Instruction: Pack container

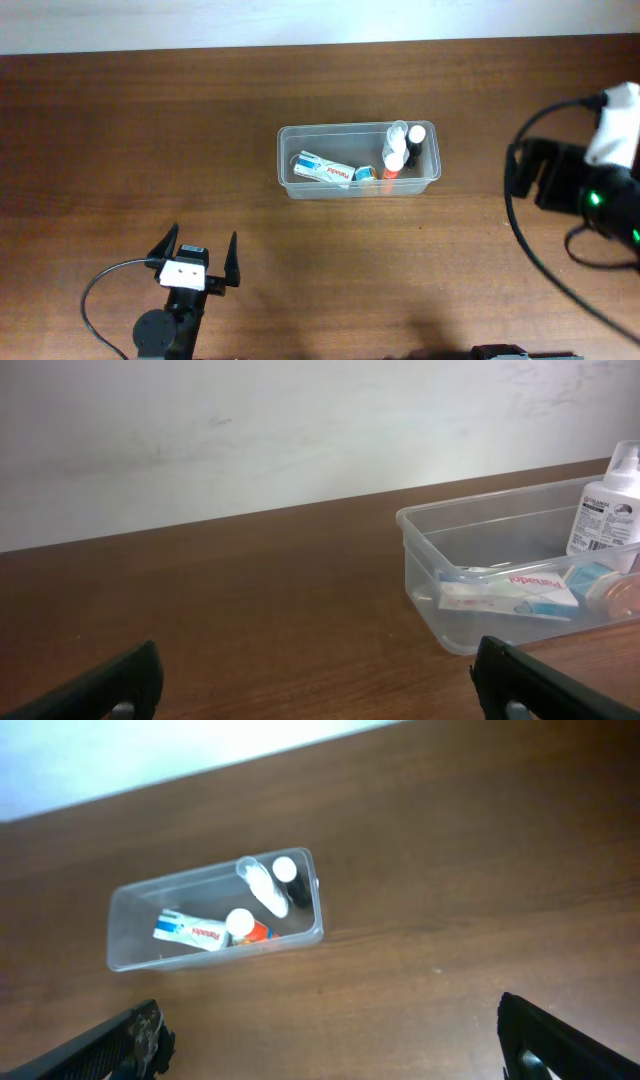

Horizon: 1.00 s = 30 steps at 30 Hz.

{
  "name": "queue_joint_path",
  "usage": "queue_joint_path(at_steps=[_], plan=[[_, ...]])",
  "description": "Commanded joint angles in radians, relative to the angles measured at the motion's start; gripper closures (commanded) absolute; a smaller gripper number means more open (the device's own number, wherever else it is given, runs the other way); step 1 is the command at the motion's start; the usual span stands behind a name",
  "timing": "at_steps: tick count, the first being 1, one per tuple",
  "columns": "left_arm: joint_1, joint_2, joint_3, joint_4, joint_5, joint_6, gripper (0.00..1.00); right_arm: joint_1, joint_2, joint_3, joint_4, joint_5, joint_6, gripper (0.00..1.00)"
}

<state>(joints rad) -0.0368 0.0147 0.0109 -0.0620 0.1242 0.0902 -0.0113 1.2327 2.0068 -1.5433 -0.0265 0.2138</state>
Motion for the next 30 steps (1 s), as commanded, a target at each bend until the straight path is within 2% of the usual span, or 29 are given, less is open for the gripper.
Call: queue_joint_path(at_steps=[1,5,8,20,25,30], plan=[[0.007,-0.010,-0.002,-0.006,0.011,0.017,0.01,0.010,-0.074,-0.040,0.000,0.005,0.003,0.02],[0.007,-0.010,-0.002,-0.006,0.011,0.017,0.00,0.010,-0.174,-0.155,0.004,0.037,0.003,0.02],[0.007,-0.010,-0.002,-0.006,0.011,0.017,0.00,0.011,-0.269,-0.296,0.070,0.029,0.004,0.02],[0.007,-0.010,-0.002,-0.006,0.011,0.017,0.00,0.012,-0.791,-1.067,0.691,-0.106,0.003,0.02],[0.007,-0.010,-0.002,-0.006,0.011,0.017,0.01,0.012,-1.015,-1.333,0.867,-0.125,0.003,0.02],[0.007,-0.010,-0.002,-0.006,0.011,0.017,0.01,0.012,-1.129,-1.500,0.995,-0.134,-0.001,0.02]])
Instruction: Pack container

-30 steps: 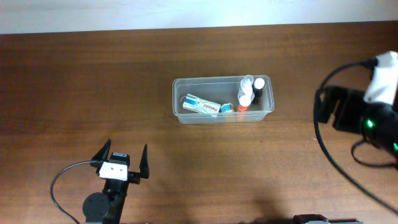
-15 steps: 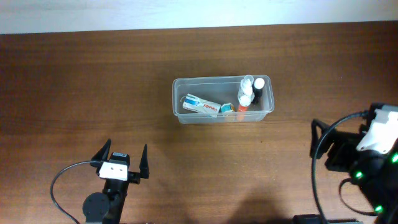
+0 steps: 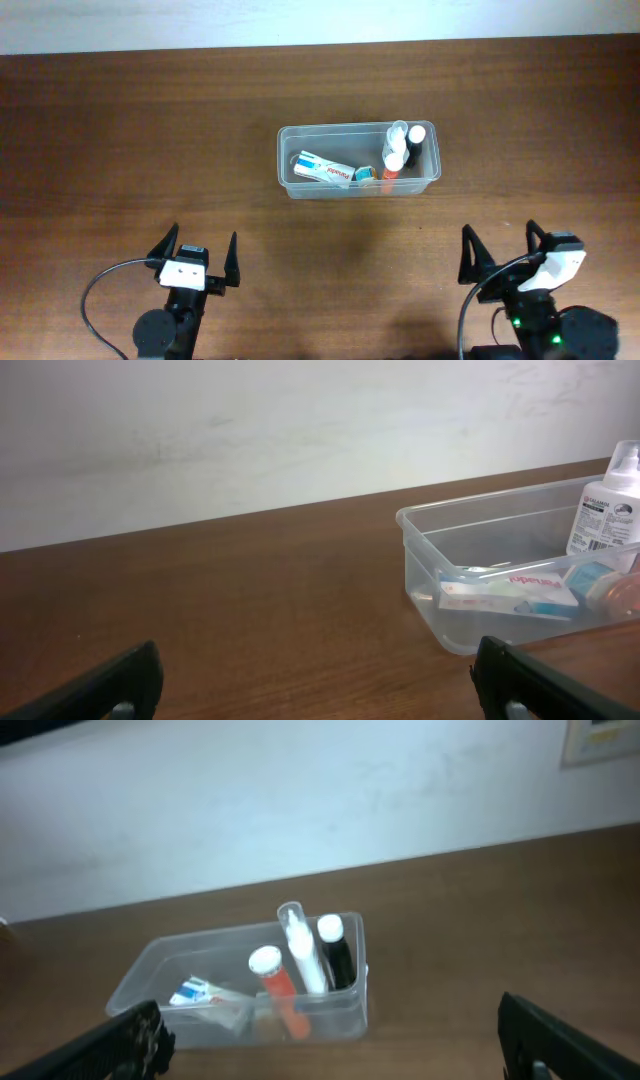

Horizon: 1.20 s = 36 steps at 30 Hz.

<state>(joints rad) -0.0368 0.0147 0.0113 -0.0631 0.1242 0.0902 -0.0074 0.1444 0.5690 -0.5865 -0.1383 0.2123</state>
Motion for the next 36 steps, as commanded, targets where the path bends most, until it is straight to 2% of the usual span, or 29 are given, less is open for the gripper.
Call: queue_joint_path(at_steps=[1,5,8,30,36], plan=[[0.007,-0.010,-0.002,-0.005,0.011,0.017,0.01,0.008,-0.053,-0.089,0.064,-0.030,-0.002,0.02],[0.007,-0.010,-0.002,-0.005,0.011,0.017,0.01,0.008,-0.097,-0.196,0.199,-0.114,-0.084,0.02],[0.007,-0.010,-0.002,-0.005,0.011,0.017,0.01,0.008,-0.127,-0.259,0.259,-0.122,-0.089,0.02],[0.007,-0.010,-0.002,-0.005,0.011,0.017,0.00,0.009,-0.141,-0.471,0.493,-0.126,-0.089,0.02],[0.007,-0.010,-0.002,-0.005,0.011,0.017,0.00,0.051,-0.141,-0.564,0.591,-0.128,-0.097,0.02]])
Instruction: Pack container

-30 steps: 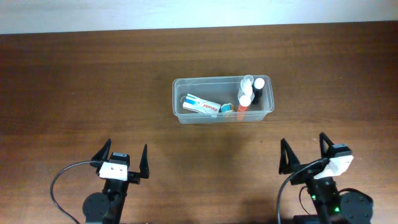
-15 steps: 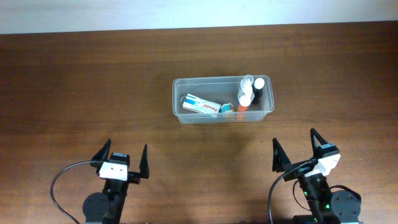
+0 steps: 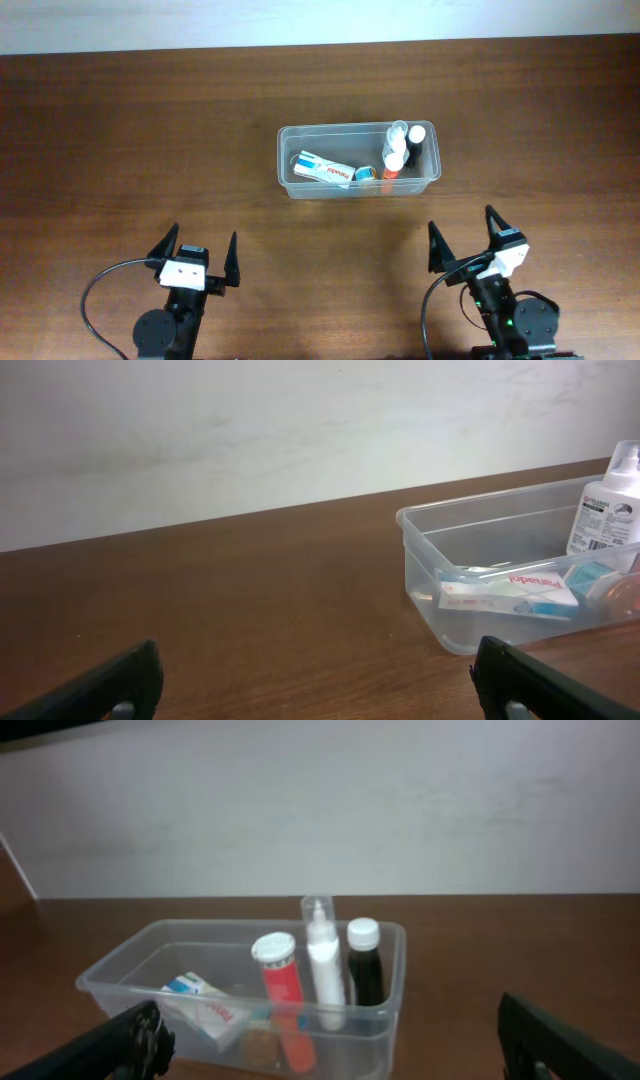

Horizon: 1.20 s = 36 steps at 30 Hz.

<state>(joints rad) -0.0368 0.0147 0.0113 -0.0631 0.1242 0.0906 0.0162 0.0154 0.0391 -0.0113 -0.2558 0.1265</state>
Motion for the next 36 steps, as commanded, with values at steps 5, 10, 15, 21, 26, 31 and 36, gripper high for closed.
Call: queue_joint_path(at_steps=[5,10,15,21,26,31,36], plan=[[0.007,-0.010,-0.002,-0.005,0.011,0.016,0.01,0.037,-0.012,-0.034,0.000,-0.007,-0.045,0.02],[0.007,-0.010,-0.002,-0.005,0.011,0.016,0.01,0.037,-0.012,-0.034,-0.033,-0.007,-0.043,0.02],[0.007,-0.010,-0.002,-0.005,0.011,0.016,0.01,0.037,-0.012,-0.034,-0.044,-0.007,-0.040,0.02],[0.007,-0.010,-0.002,-0.005,0.011,0.016,0.01,0.037,-0.012,-0.034,-0.044,-0.006,-0.041,0.02],[0.007,-0.010,-0.002,-0.005,0.011,0.016,0.01,0.037,-0.012,-0.034,-0.044,-0.006,-0.041,0.02],[0.007,-0.010,-0.002,-0.005,0.011,0.016,0.01,0.037,-0.012,-0.034,-0.044,-0.006,-0.041,0.02],[0.007,-0.010,-0.002,-0.005,0.011,0.016,0.01,0.037,-0.012,-0.034,-0.044,-0.006,-0.041,0.02]])
